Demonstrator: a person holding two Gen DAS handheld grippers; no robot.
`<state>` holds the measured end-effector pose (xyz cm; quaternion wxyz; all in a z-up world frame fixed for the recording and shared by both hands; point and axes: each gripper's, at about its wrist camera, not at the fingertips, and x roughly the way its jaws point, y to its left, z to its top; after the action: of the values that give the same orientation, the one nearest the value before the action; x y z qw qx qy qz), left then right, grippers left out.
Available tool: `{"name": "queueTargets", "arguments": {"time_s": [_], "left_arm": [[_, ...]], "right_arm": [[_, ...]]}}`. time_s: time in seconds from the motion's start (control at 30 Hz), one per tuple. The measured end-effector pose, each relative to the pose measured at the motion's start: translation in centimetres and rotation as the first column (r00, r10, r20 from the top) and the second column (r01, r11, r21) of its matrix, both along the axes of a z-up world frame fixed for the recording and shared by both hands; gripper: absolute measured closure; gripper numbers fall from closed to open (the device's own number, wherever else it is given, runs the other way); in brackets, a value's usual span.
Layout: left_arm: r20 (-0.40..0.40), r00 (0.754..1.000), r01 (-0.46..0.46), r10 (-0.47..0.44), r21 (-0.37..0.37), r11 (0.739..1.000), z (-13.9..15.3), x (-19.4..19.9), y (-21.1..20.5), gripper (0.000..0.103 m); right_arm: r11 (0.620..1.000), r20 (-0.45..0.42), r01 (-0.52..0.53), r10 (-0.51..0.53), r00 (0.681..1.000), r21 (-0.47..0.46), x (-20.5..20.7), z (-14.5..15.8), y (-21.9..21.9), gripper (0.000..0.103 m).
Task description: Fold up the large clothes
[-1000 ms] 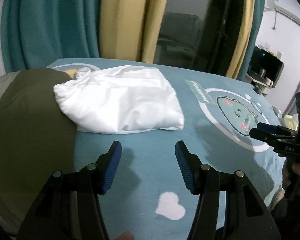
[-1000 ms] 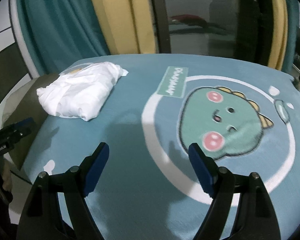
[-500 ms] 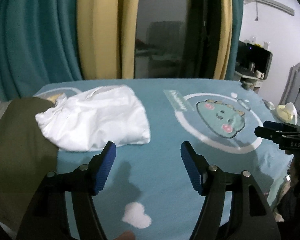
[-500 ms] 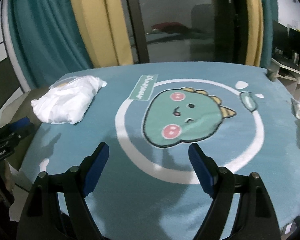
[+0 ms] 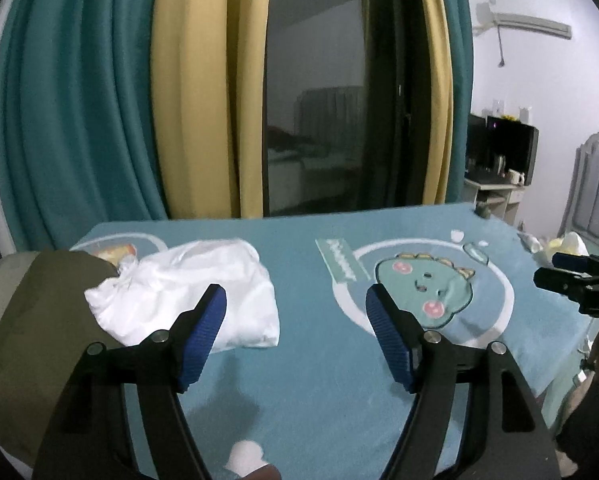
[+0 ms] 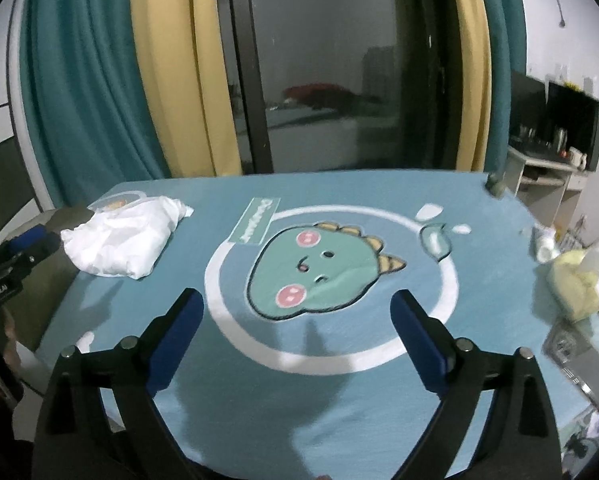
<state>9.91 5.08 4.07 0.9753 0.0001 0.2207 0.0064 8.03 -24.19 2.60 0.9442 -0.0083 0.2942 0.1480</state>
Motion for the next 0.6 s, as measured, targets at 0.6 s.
{"name": "queueTargets", "arguments": {"time_s": [0.6], "left_arm": [[0.22,0.975,-0.003,-0.001,0.015,1.0,5.3,-3.6,0.5,0.026]], "right_arm": [[1.0,0.292,0.023,-0.021,0.956,-0.003,-6.0,8.1,-0.7,0.005]]}}
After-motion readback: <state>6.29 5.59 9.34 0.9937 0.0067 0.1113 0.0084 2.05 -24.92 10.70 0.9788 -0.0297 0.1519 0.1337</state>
